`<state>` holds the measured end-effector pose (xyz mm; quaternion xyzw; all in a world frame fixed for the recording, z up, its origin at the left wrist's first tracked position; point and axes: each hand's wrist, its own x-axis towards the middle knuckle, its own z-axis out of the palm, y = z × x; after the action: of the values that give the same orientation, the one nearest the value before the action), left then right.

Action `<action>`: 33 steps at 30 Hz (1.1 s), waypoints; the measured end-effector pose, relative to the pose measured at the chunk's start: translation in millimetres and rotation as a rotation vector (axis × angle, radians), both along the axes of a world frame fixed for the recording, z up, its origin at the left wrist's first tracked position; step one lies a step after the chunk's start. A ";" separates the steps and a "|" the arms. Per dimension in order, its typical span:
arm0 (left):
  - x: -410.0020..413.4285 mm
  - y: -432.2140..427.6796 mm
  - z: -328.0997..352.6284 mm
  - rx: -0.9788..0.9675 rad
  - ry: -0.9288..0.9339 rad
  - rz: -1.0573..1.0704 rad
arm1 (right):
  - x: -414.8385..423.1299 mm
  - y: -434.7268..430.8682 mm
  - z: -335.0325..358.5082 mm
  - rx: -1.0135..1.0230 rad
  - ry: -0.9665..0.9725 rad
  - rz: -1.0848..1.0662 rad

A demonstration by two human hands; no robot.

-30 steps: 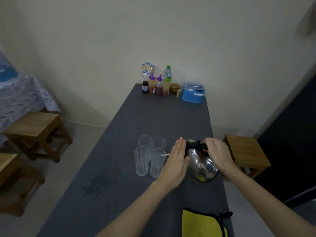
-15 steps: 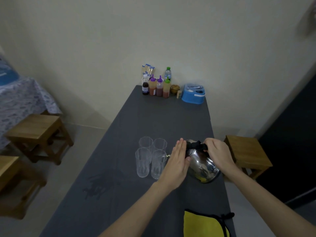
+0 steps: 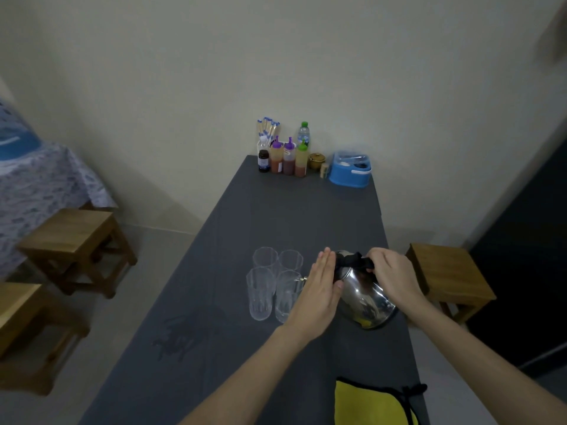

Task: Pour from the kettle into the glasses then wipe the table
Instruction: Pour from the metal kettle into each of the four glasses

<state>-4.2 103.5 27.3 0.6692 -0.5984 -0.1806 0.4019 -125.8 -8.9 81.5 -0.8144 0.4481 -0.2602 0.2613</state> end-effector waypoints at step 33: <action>28.2 11.9 17.3 -0.058 -0.012 0.062 | 35.6 18.1 10.3 0.114 -0.170 -0.103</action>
<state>24.0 115.4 44.6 0.6764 -0.5850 -0.1465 0.4228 -90.2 9.1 91.7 -0.7491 0.4795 -0.3156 0.3306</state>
